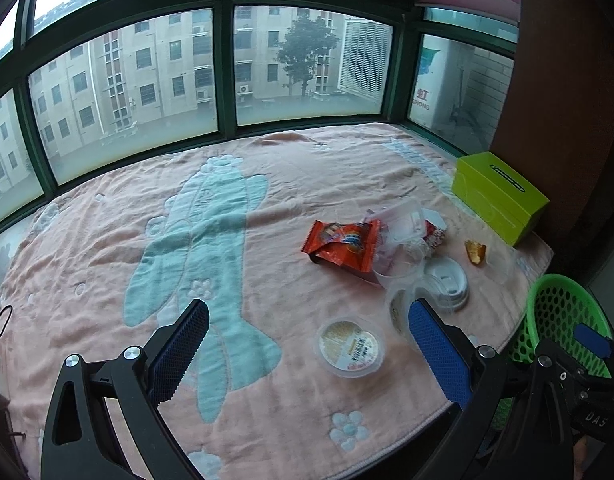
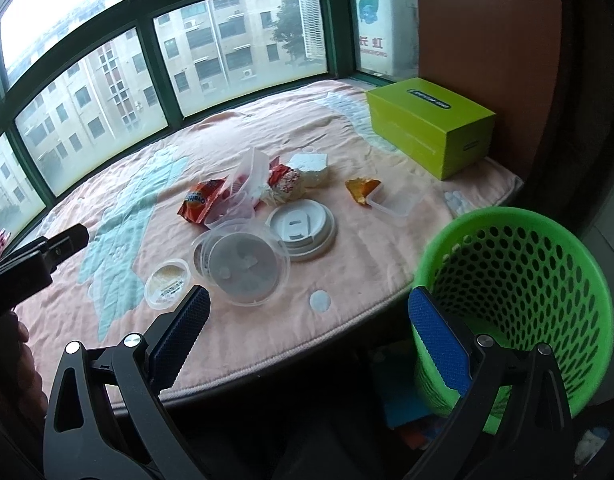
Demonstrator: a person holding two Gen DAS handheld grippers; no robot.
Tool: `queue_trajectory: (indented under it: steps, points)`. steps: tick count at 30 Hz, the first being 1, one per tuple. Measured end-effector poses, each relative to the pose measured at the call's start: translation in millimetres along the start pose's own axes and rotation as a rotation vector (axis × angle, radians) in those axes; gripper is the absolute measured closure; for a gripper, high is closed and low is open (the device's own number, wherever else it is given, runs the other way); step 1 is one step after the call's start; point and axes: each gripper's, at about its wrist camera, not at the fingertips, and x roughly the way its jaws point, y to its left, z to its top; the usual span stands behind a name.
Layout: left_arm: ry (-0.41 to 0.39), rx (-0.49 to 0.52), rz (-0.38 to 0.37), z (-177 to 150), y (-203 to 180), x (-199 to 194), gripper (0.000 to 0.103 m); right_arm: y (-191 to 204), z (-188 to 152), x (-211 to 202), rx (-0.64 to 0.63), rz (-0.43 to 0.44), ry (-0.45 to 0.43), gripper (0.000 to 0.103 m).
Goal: Collect trash
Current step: 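Grasp the large clear plastic bowl with the right tool while left tool approaches yogurt cup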
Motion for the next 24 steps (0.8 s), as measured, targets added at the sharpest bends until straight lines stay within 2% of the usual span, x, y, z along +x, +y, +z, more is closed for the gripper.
queue_trajectory:
  steps: [7, 24]
  points:
    - [0.015, -0.033, 0.026, 4.1, 17.9, 9.3, 0.006, 11.2, 4.0, 19.0, -0.039, 0.041, 0.017, 0.005]
    - [0.070, -0.085, 0.066, -1.5, 50.6, 33.3, 0.006, 22.0, 10.6, 85.0, -0.061, 0.222, 0.102, 0.005]
